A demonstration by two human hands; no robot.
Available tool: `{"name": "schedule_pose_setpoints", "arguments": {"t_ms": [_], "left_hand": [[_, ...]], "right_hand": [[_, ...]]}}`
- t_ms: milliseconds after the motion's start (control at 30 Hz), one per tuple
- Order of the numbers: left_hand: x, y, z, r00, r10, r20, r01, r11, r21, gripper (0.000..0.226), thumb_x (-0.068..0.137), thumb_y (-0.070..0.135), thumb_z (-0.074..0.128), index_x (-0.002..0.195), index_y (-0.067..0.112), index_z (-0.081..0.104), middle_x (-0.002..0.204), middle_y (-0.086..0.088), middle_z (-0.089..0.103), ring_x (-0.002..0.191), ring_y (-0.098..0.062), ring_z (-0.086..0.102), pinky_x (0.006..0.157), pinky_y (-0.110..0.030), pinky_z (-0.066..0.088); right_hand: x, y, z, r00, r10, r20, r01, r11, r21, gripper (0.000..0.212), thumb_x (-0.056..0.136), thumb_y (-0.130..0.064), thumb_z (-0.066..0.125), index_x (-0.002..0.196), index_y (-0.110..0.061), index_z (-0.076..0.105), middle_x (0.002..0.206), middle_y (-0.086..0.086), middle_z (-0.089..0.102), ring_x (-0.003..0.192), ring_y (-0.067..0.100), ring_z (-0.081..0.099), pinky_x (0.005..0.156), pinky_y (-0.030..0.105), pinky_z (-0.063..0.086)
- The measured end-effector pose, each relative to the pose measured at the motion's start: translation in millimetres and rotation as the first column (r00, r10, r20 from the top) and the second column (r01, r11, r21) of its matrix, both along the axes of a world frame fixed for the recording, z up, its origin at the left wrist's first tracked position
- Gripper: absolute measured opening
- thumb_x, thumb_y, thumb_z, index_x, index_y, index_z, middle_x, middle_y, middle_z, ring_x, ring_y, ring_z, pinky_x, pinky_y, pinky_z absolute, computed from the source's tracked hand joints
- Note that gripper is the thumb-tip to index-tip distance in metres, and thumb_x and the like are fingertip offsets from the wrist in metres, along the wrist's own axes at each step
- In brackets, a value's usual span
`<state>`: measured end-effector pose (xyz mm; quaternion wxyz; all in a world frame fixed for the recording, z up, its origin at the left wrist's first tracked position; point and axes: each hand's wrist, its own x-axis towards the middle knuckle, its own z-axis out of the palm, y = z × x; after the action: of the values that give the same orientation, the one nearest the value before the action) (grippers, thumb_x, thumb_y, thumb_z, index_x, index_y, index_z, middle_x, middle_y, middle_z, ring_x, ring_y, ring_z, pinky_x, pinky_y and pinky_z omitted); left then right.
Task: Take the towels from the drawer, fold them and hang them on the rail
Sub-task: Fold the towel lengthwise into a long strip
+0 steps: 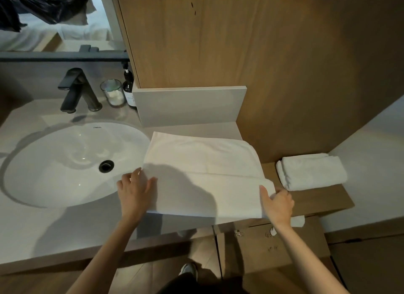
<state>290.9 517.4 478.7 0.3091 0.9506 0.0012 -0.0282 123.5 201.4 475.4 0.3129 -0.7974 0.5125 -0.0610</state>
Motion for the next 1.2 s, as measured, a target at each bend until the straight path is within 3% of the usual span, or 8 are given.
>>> {"name": "schedule_pose_setpoints", "arguments": {"t_ms": [233, 500, 633, 767, 833, 967, 1067, 1200], "left_hand": [[0, 12, 1, 0.987, 0.109, -0.121, -0.136, 0.96, -0.247, 0.039, 0.095, 0.034, 0.05, 0.064, 0.011, 0.045, 0.065, -0.004, 0.046, 0.059, -0.031, 0.048, 0.057, -0.041, 0.038], [-4, 14, 5, 0.992, 0.083, -0.098, -0.105, 0.963, -0.247, 0.024, 0.102, 0.03, 0.037, 0.096, 0.007, 0.041, 0.074, -0.007, 0.05, 0.067, -0.024, 0.045, 0.063, -0.037, 0.032], [-7, 17, -2, 0.999, 0.029, -0.035, -0.034, 0.989, -0.145, 0.022, 0.102, 0.029, 0.036, 0.095, 0.009, 0.04, 0.079, -0.011, 0.054, 0.072, -0.034, 0.05, 0.063, -0.039, 0.036], [-9, 13, -8, 0.926, -0.109, 0.362, 0.038, 0.979, 0.199, 0.023, 0.093, 0.012, 0.057, 0.109, -0.003, 0.053, 0.098, -0.022, 0.057, 0.077, -0.037, 0.055, 0.06, -0.043, 0.047], [-19, -9, -10, 0.851, -0.259, 0.458, 0.15, 0.954, 0.261, 0.029, 0.094, 0.016, 0.051, 0.116, -0.002, 0.057, 0.11, -0.022, 0.061, 0.09, -0.037, 0.06, 0.072, -0.045, 0.052], [-64, -71, -12, 0.802, -0.579, 0.149, 0.509, 0.792, 0.337, 0.061, 0.098, 0.042, 0.025, 0.151, 0.013, 0.025, 0.158, -0.005, 0.021, 0.145, -0.026, 0.022, 0.117, -0.05, 0.02], [-78, -82, -25, 0.767, -0.64, 0.03, 0.562, 0.695, 0.449, 0.079, 0.093, 0.057, 0.038, 0.154, 0.02, 0.002, 0.161, -0.002, -0.004, 0.149, -0.026, -0.004, 0.119, -0.051, -0.001], [-61, -46, -31, 0.789, -0.609, 0.082, 0.513, 0.725, 0.459, 0.066, 0.095, 0.059, 0.005, 0.154, 0.028, 0.005, 0.162, 0.001, -0.006, 0.149, -0.022, -0.007, 0.119, -0.048, -0.001]], "right_hand": [[-8, 3, -2, 0.955, 0.002, 0.297, -0.011, 1.0, 0.028, 0.013, 0.098, -0.026, 0.051, 0.104, -0.016, 0.046, 0.098, 0.008, 0.056, 0.095, 0.028, 0.055, 0.079, 0.04, 0.05], [-21, 10, -4, 0.963, 0.166, 0.214, -0.142, 0.982, -0.121, 0.017, 0.103, -0.026, 0.039, 0.113, -0.012, 0.041, 0.074, 0.0, 0.057, 0.061, 0.015, 0.057, 0.047, 0.027, 0.04], [-18, 18, -4, 0.976, 0.18, 0.121, -0.153, 0.967, -0.203, 0.019, 0.1, -0.017, 0.045, 0.118, -0.013, 0.042, 0.097, 0.009, 0.062, 0.078, 0.021, 0.062, 0.067, 0.042, 0.055], [-11, 29, 6, 0.957, 0.282, -0.071, -0.282, 0.839, -0.465, 0.067, 0.077, 0.001, 0.072, 0.136, -0.013, 0.044, 0.139, 0.013, 0.045, 0.124, 0.032, 0.044, 0.102, 0.048, 0.039], [0, 48, 14, 0.867, 0.491, -0.082, -0.458, 0.722, -0.518, 0.058, 0.082, -0.002, 0.069, 0.136, -0.014, 0.049, 0.145, 0.009, 0.044, 0.134, 0.03, 0.04, 0.112, 0.048, 0.032], [36, 102, 5, 0.692, 0.698, -0.184, -0.715, 0.629, -0.304, 0.054, 0.103, -0.043, 0.019, 0.153, -0.024, 0.021, 0.162, -0.003, 0.006, 0.15, 0.021, -0.001, 0.121, 0.045, -0.006], [42, 118, -15, 0.659, 0.679, -0.324, -0.751, 0.612, -0.246, 0.068, 0.097, -0.056, -0.002, 0.154, -0.025, 0.02, 0.162, 0.0, 0.006, 0.149, 0.028, 0.006, 0.119, 0.046, -0.011], [20, 86, -20, 0.618, 0.685, -0.386, -0.786, 0.545, -0.291, 0.06, 0.094, -0.065, 0.002, 0.151, -0.046, -0.003, 0.162, -0.01, -0.012, 0.149, 0.024, -0.013, 0.118, 0.052, -0.011]]}}
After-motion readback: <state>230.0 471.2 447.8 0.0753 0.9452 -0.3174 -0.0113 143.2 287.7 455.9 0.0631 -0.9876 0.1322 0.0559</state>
